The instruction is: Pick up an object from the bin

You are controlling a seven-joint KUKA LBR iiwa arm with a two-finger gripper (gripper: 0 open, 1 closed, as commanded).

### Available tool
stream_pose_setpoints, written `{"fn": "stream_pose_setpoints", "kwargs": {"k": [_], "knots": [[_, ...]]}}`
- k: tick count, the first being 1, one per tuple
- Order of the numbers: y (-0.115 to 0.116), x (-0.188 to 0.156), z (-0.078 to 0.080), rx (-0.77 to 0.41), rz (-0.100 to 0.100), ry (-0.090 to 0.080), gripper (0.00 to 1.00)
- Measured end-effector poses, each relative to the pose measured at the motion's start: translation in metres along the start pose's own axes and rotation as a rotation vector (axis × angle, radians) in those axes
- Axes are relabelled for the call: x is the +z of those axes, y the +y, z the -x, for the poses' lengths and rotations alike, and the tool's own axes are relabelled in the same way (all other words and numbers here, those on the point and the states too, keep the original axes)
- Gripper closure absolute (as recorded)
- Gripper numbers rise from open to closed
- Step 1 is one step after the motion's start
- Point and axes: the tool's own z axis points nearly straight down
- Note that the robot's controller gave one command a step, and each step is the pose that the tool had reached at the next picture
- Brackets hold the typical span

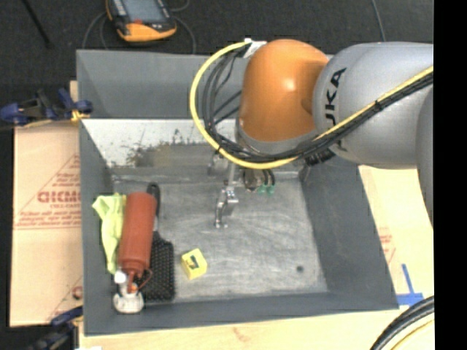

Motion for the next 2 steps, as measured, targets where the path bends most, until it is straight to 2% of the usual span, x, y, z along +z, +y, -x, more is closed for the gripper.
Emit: {"fn": "stream_pose_setpoints", "kwargs": {"k": [1,2], "knots": [[0.006,0.050,-0.020,-0.097,-0.002,-0.003,0.00],[0.020,0.062,-0.052,-0.430,-0.001,0.003,0.00]]}}
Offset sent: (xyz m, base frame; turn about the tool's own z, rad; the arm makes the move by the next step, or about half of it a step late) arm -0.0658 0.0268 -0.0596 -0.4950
